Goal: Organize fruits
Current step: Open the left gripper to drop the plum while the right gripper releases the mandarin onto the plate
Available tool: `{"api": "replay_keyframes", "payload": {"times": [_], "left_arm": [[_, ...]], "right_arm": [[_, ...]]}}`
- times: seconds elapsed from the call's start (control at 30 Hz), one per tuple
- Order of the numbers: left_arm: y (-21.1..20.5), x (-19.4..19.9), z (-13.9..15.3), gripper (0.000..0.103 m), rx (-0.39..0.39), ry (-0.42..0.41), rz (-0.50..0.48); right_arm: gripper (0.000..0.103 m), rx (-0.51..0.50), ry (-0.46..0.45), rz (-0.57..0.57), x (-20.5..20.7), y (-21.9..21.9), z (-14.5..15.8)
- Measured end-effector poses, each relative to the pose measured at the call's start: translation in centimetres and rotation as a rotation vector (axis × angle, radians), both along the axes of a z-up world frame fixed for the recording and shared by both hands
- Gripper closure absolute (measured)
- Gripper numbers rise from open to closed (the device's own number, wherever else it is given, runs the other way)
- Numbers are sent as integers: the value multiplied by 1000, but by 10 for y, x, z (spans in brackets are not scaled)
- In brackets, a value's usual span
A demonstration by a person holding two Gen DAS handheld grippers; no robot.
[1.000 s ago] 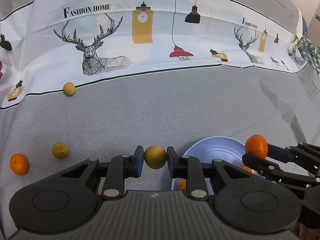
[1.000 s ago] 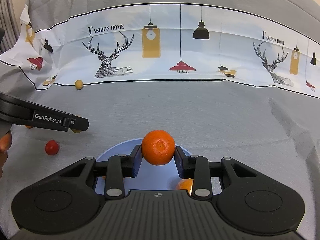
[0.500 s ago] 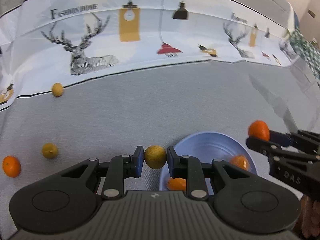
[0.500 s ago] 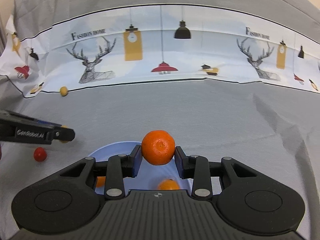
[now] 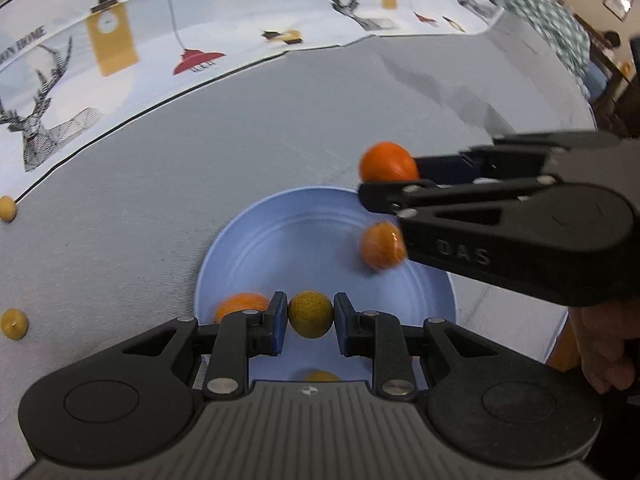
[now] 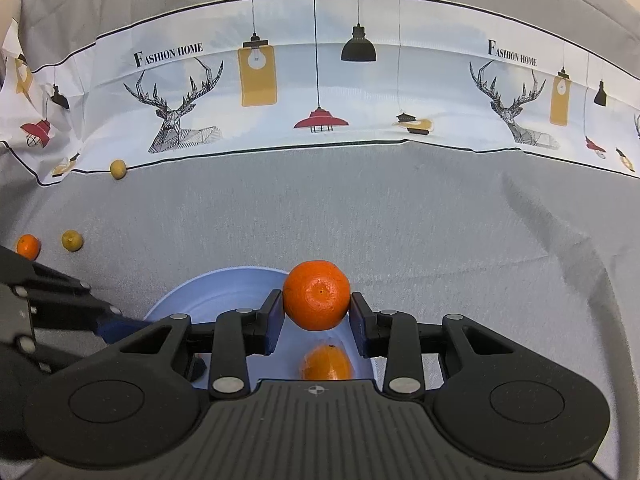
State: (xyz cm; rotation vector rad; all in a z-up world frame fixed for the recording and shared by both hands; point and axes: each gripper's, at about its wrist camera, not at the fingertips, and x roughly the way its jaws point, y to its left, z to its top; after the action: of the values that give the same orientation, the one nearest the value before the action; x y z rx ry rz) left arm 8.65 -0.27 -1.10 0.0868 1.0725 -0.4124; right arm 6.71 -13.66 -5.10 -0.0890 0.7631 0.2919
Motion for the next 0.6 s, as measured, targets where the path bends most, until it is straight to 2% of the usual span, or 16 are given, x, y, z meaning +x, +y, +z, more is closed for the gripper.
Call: {"api": "replay_keyframes", "payload": {"times": [0.6], "left_arm": [[-3,3,-1,76,8,5,-13]], "right_arm": [[66,-10,20,17,4,4,-3]]}}
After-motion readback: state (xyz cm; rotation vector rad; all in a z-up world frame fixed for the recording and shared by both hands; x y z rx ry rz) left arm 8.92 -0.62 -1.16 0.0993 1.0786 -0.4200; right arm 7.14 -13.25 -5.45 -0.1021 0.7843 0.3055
